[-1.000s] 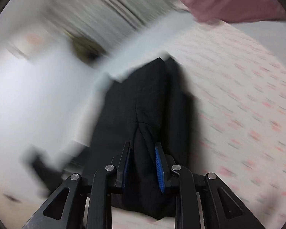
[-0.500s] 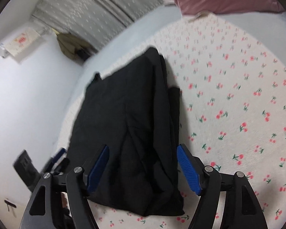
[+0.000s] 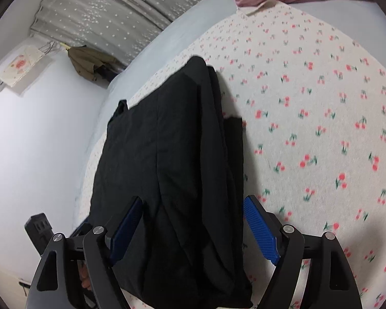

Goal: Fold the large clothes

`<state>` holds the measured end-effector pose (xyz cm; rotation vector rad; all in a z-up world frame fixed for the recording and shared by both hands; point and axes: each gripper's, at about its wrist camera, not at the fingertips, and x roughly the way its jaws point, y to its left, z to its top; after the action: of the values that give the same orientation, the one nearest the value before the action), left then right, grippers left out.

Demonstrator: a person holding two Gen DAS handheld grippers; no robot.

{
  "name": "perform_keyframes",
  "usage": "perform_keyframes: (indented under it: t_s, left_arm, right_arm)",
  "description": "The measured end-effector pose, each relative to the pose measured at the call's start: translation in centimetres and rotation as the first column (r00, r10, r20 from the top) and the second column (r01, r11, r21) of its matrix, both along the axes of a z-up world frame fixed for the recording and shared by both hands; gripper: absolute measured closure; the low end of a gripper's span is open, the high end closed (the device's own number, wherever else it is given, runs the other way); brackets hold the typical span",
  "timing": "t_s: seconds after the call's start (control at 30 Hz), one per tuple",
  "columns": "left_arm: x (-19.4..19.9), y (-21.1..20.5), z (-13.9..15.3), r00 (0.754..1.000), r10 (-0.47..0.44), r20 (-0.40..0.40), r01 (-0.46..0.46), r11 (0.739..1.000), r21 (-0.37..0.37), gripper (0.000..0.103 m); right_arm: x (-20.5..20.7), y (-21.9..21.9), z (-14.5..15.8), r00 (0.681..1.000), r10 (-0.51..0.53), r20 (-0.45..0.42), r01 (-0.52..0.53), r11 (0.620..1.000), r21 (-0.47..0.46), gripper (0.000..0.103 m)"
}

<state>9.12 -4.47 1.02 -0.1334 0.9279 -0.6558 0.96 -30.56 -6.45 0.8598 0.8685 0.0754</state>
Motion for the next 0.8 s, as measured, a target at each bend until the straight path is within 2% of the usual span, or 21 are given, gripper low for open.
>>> perform_keyframes:
  t_s: [0.07,0.17,0.3,0.43,0.5,0.6,0.8]
  left_arm:
    - [1.2,0.5,0.0,0.998,-0.014,-0.062,0.010,0.997,-0.078,0.001]
    - [3.8,2.1,-0.7,0.987,0.005,-0.159,-0.033,0.985,-0.170,0.001]
    - [6.8,3.3,-3.6,0.952,0.008,-0.307,-0.094,0.960,-0.264,0.001]
    - [8.0,2.3,-6.7,0.917,-0.057,-0.394,-0.097,0.928,-0.359,0.001]
    - [8.2,1.5,-7.8,0.904,-0.081,-0.419,-0.101,0.913,-0.396,0.001]
    - [8.4,1.1,-8.3,0.900,-0.083,-0.428,-0.120,0.896,-0.427,0.001]
    - [8.3,1.0,-8.0,0.905,-0.070,-0.420,-0.131,0.892,-0.432,0.003]
  right_arm:
    - [0.3,-0.9,0.5,0.999,-0.006,0.038,0.005,0.999,0.036,0.021]
    - [1.4,-2.0,-0.3,0.996,0.017,0.085,-0.027,0.992,0.121,0.020]
    - [3.2,-2.8,-3.2,0.997,0.047,0.056,-0.057,0.976,0.211,0.020]
    - [4.9,-2.7,-6.4,0.996,0.086,0.035,-0.093,0.943,0.321,0.019]
    - [5.2,-2.9,-7.0,0.995,0.080,0.059,-0.096,0.927,0.362,0.019]
    - [5.2,-3.1,-7.4,0.995,0.070,0.076,-0.094,0.917,0.388,0.019]
    - [5.2,-2.8,-7.5,0.995,0.065,0.072,-0.088,0.923,0.375,0.019]
